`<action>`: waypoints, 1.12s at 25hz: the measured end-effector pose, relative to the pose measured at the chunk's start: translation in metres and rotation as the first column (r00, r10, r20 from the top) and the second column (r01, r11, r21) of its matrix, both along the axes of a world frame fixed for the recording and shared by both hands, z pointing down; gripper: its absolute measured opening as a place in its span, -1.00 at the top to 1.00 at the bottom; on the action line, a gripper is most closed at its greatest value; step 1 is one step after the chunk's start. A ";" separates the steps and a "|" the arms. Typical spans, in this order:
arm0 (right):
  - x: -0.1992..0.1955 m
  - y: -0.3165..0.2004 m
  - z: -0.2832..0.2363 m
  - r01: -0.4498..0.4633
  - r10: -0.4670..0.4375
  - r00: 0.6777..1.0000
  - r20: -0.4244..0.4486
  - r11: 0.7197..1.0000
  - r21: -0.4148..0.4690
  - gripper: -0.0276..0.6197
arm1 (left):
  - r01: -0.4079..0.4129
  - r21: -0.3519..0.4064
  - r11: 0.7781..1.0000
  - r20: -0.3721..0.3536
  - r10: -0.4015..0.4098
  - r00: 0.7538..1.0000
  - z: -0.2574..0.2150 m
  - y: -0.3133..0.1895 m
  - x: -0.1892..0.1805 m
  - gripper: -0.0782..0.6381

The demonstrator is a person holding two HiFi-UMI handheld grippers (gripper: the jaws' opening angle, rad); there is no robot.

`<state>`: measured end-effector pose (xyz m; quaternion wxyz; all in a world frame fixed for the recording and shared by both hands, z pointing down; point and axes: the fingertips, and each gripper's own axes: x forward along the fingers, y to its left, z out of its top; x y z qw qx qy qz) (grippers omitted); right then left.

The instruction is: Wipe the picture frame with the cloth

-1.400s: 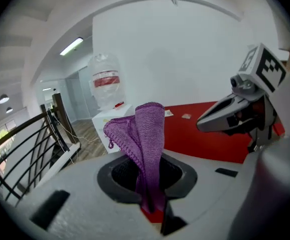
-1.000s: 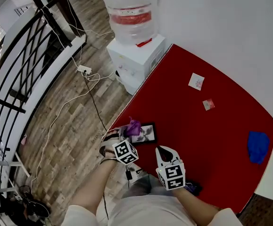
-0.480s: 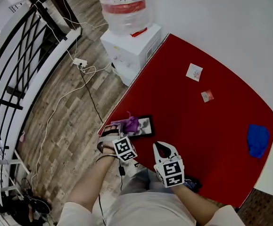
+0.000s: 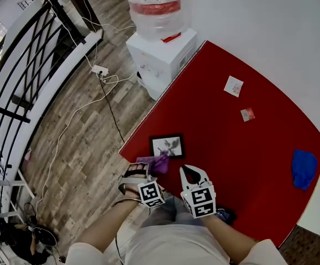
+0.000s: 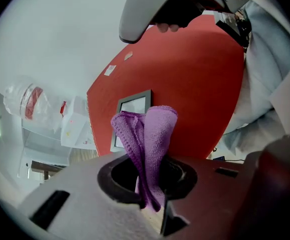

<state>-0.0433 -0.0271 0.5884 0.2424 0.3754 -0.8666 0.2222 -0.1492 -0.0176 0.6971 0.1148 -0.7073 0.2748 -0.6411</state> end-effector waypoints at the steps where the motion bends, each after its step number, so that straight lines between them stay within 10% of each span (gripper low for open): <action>1: -0.001 0.000 0.000 0.000 0.000 1.000 0.000 1.000 -0.001 0.90 | 0.003 -0.001 1.000 -0.004 -0.003 1.000 -0.001 -0.001 0.000 0.61; 8: 0.006 0.000 0.003 -0.011 0.011 1.000 -0.005 1.000 -0.008 0.90 | 0.137 0.037 0.990 -0.085 -0.133 0.987 -0.017 -0.075 -0.011 0.61; 13: 0.019 0.004 0.004 -0.039 0.039 0.999 -0.012 0.999 -0.019 0.90 | 0.141 0.017 0.990 -0.014 -0.141 0.990 -0.006 -0.110 -0.017 0.61; 28: 0.034 -0.009 0.012 -0.075 0.075 0.997 -0.014 0.997 -0.032 0.90 | 0.047 -0.077 0.996 0.012 -0.046 0.999 0.005 -0.060 0.008 0.61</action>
